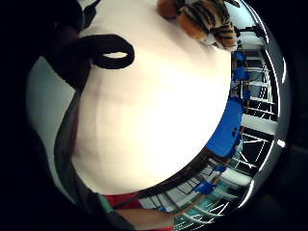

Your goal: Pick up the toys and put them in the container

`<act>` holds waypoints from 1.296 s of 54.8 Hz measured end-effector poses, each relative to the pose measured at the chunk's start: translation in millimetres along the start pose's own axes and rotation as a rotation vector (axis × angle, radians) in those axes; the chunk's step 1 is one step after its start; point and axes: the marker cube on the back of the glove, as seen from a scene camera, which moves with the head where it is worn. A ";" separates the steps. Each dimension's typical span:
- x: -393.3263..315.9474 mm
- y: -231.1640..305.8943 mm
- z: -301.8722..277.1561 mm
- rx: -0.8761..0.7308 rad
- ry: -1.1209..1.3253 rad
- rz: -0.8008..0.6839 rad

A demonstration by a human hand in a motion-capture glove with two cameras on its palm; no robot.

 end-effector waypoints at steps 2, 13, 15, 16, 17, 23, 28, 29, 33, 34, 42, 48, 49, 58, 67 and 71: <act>-0.7 -2.0 -1.7 0.020 0.010 -0.010; -4.6 -11.4 -18.7 0.049 0.047 -0.070; -4.0 -12.4 -23.7 0.046 0.026 -0.070; -3.6 -12.7 -26.1 0.045 0.013 -0.069; -3.2 -13.1 -28.7 0.043 0.002 -0.067; -2.8 -18.5 -48.0 0.045 0.010 -0.047; -8.8 -28.5 -71.0 0.062 0.046 -0.031; -11.2 -31.1 -77.3 0.066 0.045 -0.028; -22.0 -41.2 -101.3 0.084 0.028 -0.028; -25.3 -43.5 -106.4 0.089 0.025 -0.029; -64.3 -68.6 -146.3 0.143 0.050 -0.073; -106.1 -85.4 -164.3 0.174 0.030 -0.131; -114.0 -87.4 -166.5 0.176 0.024 -0.138; -186.3 -107.0 -194.0 0.198 -0.053 -0.300; -216.5 -146.8 -204.7 0.184 -0.056 -0.273; -226.1 -155.6 -197.9 0.168 -0.073 -0.257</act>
